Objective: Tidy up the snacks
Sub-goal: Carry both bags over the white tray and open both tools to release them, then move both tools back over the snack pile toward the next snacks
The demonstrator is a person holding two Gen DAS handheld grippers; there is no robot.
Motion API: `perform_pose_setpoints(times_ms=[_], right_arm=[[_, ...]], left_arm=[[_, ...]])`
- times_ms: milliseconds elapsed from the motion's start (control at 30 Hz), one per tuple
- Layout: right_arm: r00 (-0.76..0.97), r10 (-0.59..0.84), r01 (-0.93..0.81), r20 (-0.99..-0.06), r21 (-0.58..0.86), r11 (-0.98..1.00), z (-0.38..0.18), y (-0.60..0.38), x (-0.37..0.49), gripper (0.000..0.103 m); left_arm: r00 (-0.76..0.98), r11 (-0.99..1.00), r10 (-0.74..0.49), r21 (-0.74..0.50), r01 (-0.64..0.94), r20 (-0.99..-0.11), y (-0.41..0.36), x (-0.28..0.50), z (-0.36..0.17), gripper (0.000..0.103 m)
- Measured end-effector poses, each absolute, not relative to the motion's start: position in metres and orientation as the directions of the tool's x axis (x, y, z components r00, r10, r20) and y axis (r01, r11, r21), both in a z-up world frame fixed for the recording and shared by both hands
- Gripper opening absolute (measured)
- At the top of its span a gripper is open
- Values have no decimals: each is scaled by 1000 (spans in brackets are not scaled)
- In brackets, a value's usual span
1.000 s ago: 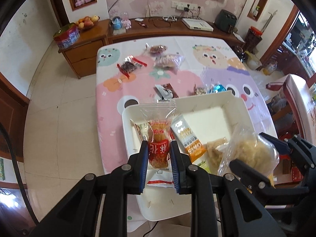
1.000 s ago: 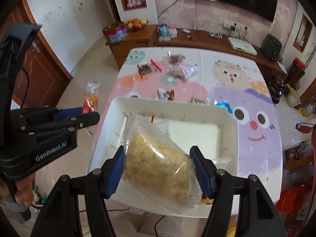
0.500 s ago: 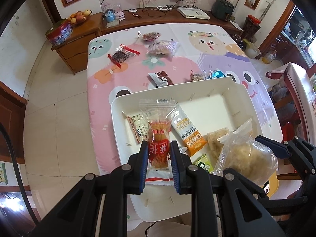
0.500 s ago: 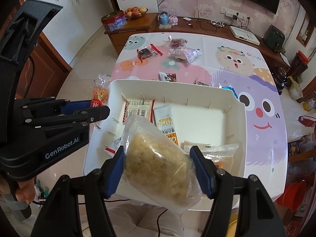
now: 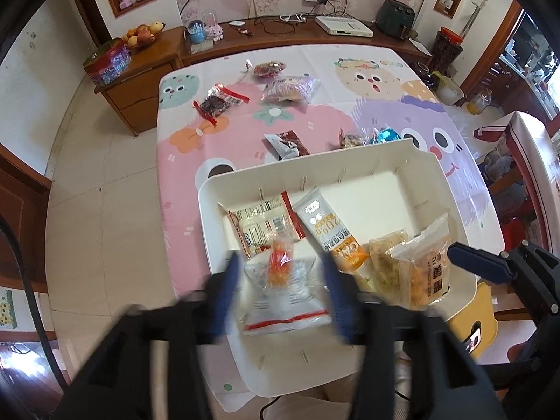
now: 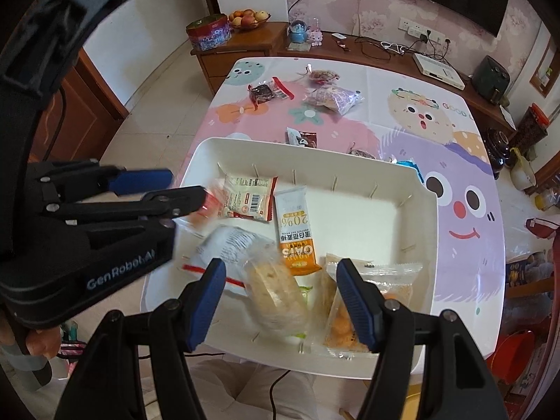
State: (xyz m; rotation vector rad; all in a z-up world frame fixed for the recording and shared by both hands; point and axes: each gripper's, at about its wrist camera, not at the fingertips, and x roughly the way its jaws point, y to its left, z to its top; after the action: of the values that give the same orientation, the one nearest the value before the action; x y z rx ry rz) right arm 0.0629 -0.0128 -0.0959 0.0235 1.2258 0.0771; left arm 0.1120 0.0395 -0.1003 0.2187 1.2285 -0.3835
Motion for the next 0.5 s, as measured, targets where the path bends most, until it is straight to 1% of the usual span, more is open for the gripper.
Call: perform_pose_setpoints(times_ms=[33, 67, 200, 500], right_arm=[[334, 71, -47, -940, 58, 997, -96, -13, 63, 66], [330, 67, -49, -941, 54, 997, -97, -13, 63, 66], [331, 62, -48, -941, 49, 998, -96, -14, 62, 66], [332, 56, -42, -941, 45, 998, -94, -17, 59, 66]], left_arm=[[294, 917, -168, -40, 398, -941, 39, 111, -98, 76], [305, 917, -171, -38, 398, -937, 39, 111, -95, 78], [315, 916, -162, -24, 400, -935, 37, 110, -93, 79], [296, 924, -165, -43, 379, -941, 38, 110, -93, 79]])
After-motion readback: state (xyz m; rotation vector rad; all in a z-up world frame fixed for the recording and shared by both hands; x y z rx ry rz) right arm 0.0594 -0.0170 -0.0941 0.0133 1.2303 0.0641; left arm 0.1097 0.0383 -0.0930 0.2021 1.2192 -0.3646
